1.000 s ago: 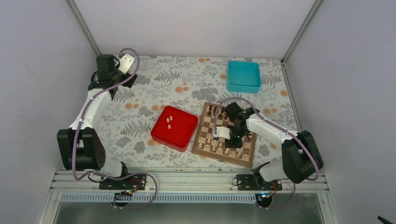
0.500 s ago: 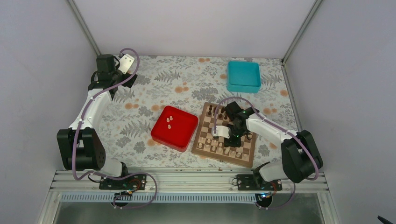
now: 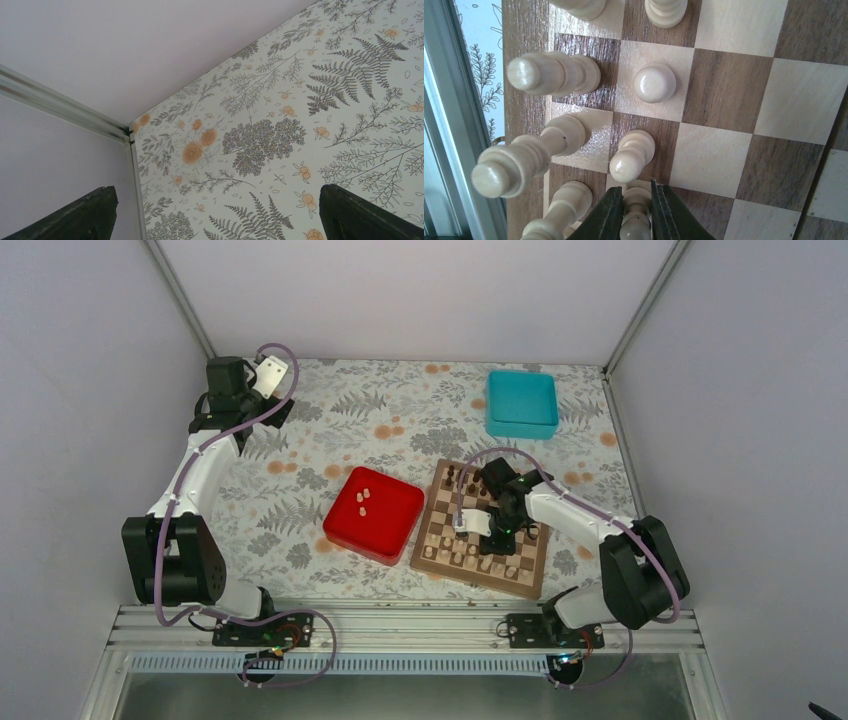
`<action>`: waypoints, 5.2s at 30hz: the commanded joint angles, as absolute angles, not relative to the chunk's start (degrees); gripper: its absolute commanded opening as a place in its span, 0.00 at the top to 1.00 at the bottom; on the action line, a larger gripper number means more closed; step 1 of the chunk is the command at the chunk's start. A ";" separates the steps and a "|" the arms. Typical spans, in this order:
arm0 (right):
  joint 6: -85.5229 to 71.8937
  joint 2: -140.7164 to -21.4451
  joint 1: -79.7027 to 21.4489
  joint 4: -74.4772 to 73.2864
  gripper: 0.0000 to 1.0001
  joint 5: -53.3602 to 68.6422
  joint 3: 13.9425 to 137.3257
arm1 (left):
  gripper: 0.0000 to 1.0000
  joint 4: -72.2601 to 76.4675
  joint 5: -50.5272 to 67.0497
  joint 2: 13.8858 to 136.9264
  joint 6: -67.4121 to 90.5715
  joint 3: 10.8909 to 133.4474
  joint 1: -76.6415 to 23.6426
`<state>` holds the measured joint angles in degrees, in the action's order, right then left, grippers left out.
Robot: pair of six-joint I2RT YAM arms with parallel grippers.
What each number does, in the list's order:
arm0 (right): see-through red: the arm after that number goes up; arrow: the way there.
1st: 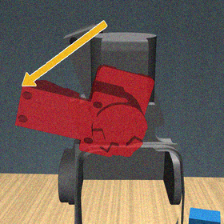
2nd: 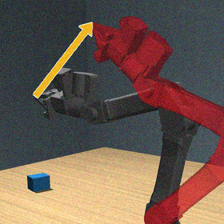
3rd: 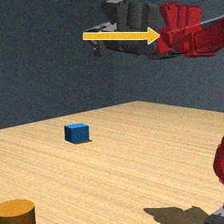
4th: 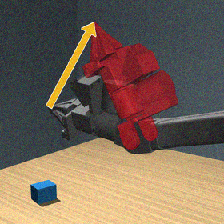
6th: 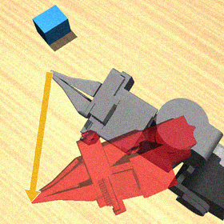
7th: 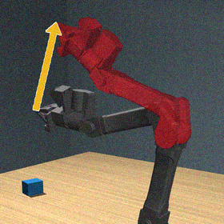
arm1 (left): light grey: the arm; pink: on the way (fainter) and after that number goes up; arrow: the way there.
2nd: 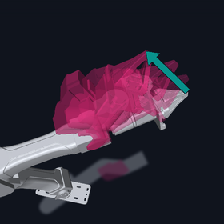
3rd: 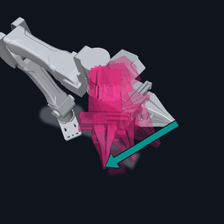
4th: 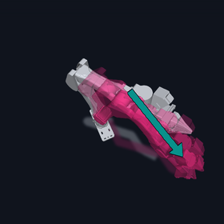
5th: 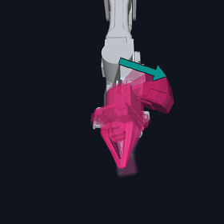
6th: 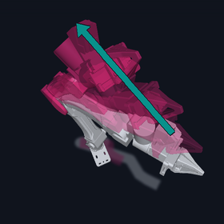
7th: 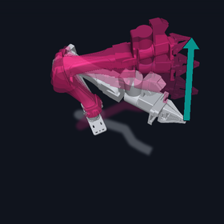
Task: Set up the chess pieces on the board
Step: Place the chess piece on the chessboard, then pick up the chess piece from the storage box, then place the chess piece on the chessboard.
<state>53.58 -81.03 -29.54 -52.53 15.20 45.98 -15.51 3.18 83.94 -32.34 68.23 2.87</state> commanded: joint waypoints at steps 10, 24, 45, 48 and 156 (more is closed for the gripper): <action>53.82 -79.77 -29.52 -54.28 0.67 13.02 47.31 | 0.00 -15.38 3.43 84.55 -32.30 68.25 3.15; 53.17 -76.43 -29.56 -59.28 0.55 9.71 56.01 | 0.00 -15.11 3.77 84.13 -32.50 67.97 3.16; 48.55 -110.08 -47.61 -49.28 0.41 14.35 91.72 | 0.00 -15.41 5.32 82.79 -32.12 68.20 3.16; 49.22 -114.46 -49.14 -49.27 0.41 14.52 94.01 | 0.00 -15.29 5.44 82.79 -32.15 68.13 3.16; 53.96 -67.77 -24.79 -53.25 0.89 11.55 38.02 | 0.00 -15.44 5.09 84.41 -32.07 68.03 3.15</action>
